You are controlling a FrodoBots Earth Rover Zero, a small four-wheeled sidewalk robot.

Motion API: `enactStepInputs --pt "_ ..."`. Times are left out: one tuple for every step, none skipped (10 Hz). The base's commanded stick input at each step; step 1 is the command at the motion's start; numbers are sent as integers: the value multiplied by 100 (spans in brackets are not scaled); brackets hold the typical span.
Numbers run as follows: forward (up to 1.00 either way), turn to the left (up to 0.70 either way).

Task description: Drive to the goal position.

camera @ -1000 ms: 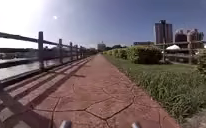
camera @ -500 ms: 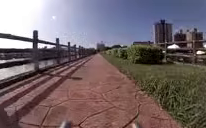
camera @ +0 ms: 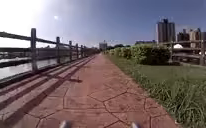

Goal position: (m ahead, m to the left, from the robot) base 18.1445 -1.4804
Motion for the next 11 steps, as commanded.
enactStepInputs --pt "50 0" --pt "50 0" --pt "50 0" --pt "50 0" --pt "50 0" --pt "50 6" --pt "50 42" --pt "50 50" --pt "50 50" --pt "50 32" --pt "50 0"
